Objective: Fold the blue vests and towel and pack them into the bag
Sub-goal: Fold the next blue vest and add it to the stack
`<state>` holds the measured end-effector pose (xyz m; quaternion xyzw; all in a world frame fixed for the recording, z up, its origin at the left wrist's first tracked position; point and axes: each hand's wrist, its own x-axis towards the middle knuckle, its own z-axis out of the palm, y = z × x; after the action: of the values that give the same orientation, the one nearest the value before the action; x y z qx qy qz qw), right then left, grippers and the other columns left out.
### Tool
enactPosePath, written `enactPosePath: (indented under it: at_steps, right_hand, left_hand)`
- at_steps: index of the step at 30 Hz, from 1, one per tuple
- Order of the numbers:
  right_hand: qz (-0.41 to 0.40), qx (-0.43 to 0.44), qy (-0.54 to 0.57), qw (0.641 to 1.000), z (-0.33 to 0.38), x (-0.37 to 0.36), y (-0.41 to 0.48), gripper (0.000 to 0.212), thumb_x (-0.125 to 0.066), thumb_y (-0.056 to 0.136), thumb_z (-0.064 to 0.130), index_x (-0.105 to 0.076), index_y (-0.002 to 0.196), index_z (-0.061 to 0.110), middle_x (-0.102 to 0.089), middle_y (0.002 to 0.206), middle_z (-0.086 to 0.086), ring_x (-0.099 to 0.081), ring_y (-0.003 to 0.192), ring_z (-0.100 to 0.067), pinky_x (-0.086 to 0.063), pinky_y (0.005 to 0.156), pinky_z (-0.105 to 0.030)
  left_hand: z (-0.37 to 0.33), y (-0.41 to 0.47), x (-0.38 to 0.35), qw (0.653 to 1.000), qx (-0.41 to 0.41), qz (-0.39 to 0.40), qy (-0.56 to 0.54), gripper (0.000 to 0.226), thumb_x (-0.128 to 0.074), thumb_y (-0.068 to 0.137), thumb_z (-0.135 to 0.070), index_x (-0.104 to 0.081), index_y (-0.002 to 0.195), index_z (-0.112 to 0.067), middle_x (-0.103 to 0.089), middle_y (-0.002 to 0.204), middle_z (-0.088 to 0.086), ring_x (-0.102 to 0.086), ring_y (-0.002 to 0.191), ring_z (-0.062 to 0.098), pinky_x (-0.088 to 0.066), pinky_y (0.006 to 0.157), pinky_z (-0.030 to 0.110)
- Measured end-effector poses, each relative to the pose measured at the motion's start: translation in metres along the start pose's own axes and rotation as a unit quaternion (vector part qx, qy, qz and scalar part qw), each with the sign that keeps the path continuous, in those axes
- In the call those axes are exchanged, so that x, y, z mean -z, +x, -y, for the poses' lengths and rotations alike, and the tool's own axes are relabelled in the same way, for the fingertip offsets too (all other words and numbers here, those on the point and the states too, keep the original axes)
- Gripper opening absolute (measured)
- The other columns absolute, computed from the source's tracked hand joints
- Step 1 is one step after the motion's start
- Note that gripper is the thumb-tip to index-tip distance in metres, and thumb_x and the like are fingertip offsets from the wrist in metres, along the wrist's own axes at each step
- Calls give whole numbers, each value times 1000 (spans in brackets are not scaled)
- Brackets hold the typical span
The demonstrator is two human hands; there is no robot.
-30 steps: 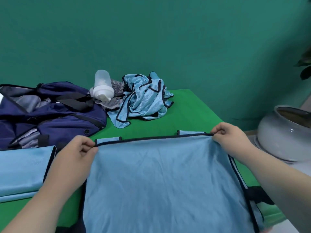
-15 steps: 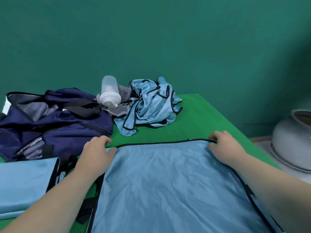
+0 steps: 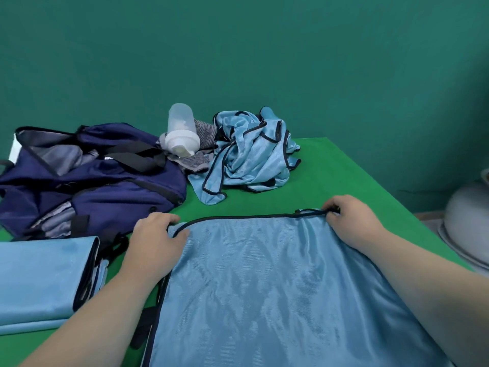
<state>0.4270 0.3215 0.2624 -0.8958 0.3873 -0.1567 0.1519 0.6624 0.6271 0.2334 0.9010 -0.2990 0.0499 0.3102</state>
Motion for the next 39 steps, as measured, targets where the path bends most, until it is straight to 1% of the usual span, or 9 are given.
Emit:
enactPosePath:
  at_steps: [3, 5, 9, 12, 18, 22, 28, 35, 39]
  right_hand:
    - [16, 0, -10, 1000, 0, -3, 2, 18, -58, 92, 18, -69, 104, 25, -60, 104, -2, -55, 94, -22, -43, 77, -31]
    - [4, -8, 8, 1000, 0, -2, 1, 15, -59, 91, 19, -69, 100, 26, -59, 101, 0, -54, 91, -20, -39, 75, -30]
    - [-17, -11, 15, 1000, -4, -1, -1, 11, -60, 91, 18, -68, 96, 25, -58, 98, 1, -54, 87, -19, -38, 73, -28]
    - [-25, -20, 24, 999, -5, -2, -1, 11, -61, 91, 19, -68, 97, 24, -60, 98, 1, -55, 87, -19, -39, 74, -28]
    - [-34, -29, 17, 999, -5, -3, 0, 12, -61, 92, 19, -69, 100, 22, -57, 99, 0, -55, 87, -20, -38, 76, -27]
    - [-27, -33, 12, 999, -3, -4, 1, 16, -59, 92, 21, -70, 104, 22, -57, 102, -2, -56, 90, -22, -40, 77, -29]
    - [-22, -34, 0, 999, -5, 0, -1, 16, -57, 93, 21, -70, 104, 21, -54, 102, -3, -56, 89, -23, -39, 77, -30]
    - [-40, -35, 5, 999, -7, 1, 1, 14, -58, 93, 21, -69, 101, 22, -52, 98, 1, -52, 87, -20, -36, 77, -28]
    - [-27, -40, -6, 999, -7, -2, 1, 13, -58, 93, 22, -68, 102, 22, -53, 99, 0, -51, 87, -21, -36, 76, -29]
  left_hand:
    - [2, 0, 0, 1000, -11, -23, -10, 5, -74, 84, -21, -73, 88, -23, -60, 104, -4, -54, 104, 25, -40, 92, 33]
    - [5, 0, 0, 999, -17, -32, -13, 7, -73, 84, -18, -72, 84, -25, -57, 102, -6, -54, 102, 23, -39, 91, 30]
    - [4, -2, -1, 998, -15, -52, -21, 16, -72, 85, -15, -74, 100, -20, -56, 105, -4, -56, 103, 21, -41, 92, 29]
    - [6, -2, -3, 998, -25, -56, 0, 29, -72, 83, -13, -71, 112, -17, -54, 101, -3, -54, 100, 28, -42, 93, 36]
    - [5, -4, -5, 997, -44, -57, 29, 30, -69, 85, -10, -71, 114, -16, -44, 98, -10, -46, 102, 29, -32, 92, 29]
    - [1, -6, -4, 995, -51, -51, 64, 32, -65, 83, -13, -71, 114, -21, -57, 100, -4, -47, 101, 28, -43, 89, 43]
    - [-4, -7, -2, 995, -26, -29, 89, 31, -60, 85, -19, -69, 114, -26, -64, 100, -5, -49, 101, 28, -41, 88, 44]
    - [0, -9, 3, 993, 4, -82, -90, 27, -61, 88, -11, -65, 111, -25, -60, 82, -15, -52, 90, 20, -42, 74, 36]
    - [0, -8, 1, 997, 8, -51, -62, 29, -63, 84, -16, -65, 112, -23, -59, 80, -14, -55, 83, 23, -47, 74, 38]
